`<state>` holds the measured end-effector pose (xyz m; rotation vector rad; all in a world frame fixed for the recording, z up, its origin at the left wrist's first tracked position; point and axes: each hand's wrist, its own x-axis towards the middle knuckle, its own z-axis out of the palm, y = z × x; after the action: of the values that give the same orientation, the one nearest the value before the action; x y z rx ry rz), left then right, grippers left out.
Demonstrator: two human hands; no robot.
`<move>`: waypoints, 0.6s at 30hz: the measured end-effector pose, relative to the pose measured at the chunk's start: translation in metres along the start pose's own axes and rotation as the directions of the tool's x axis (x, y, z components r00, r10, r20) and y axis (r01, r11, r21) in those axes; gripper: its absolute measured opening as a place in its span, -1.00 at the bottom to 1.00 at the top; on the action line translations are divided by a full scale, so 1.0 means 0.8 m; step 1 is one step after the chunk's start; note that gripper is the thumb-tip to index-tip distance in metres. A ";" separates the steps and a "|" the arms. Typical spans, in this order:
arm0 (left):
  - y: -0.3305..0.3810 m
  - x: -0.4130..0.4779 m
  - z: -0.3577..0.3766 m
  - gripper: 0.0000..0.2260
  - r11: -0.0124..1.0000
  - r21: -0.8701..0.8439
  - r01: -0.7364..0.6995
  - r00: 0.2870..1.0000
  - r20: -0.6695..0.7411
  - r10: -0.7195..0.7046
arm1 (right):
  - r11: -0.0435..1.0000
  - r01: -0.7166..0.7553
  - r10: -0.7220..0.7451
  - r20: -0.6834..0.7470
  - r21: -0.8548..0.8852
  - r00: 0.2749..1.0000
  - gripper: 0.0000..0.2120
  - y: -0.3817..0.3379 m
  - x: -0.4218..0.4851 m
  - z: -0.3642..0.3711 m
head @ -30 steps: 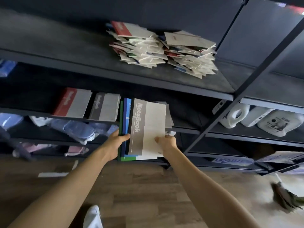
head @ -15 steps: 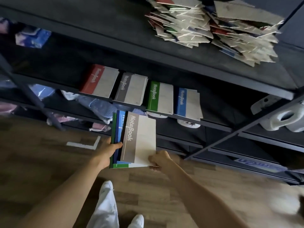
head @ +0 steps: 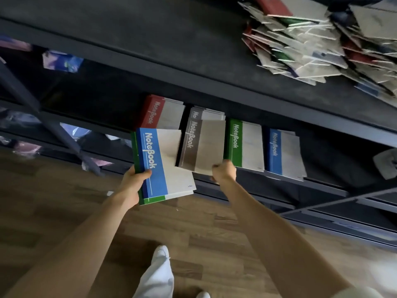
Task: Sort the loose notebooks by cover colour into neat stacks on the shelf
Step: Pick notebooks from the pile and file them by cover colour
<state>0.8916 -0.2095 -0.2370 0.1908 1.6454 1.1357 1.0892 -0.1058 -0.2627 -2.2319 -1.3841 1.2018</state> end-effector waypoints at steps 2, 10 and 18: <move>0.012 0.018 -0.010 -0.80 1.000 0.002 -0.001 1.000 -0.006 0.001 | 0.999 -0.036 0.037 -0.033 0.034 0.999 -0.78 -0.016 0.016 0.010; 0.036 0.057 -0.038 -0.80 0.999 0.003 0.032 0.999 0.023 -0.032 | 0.988 -0.153 0.153 -0.124 0.004 0.980 -0.77 -0.043 0.061 0.024; 0.040 0.063 -0.029 -0.82 0.997 0.073 0.005 0.992 0.124 -0.014 | 0.983 -0.178 0.182 -0.154 0.040 0.971 -0.68 -0.045 0.062 0.040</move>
<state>0.8391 -0.1744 -0.2474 0.2952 1.5760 1.0368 1.0531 -0.0519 -0.2869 -2.4188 -1.1206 1.0625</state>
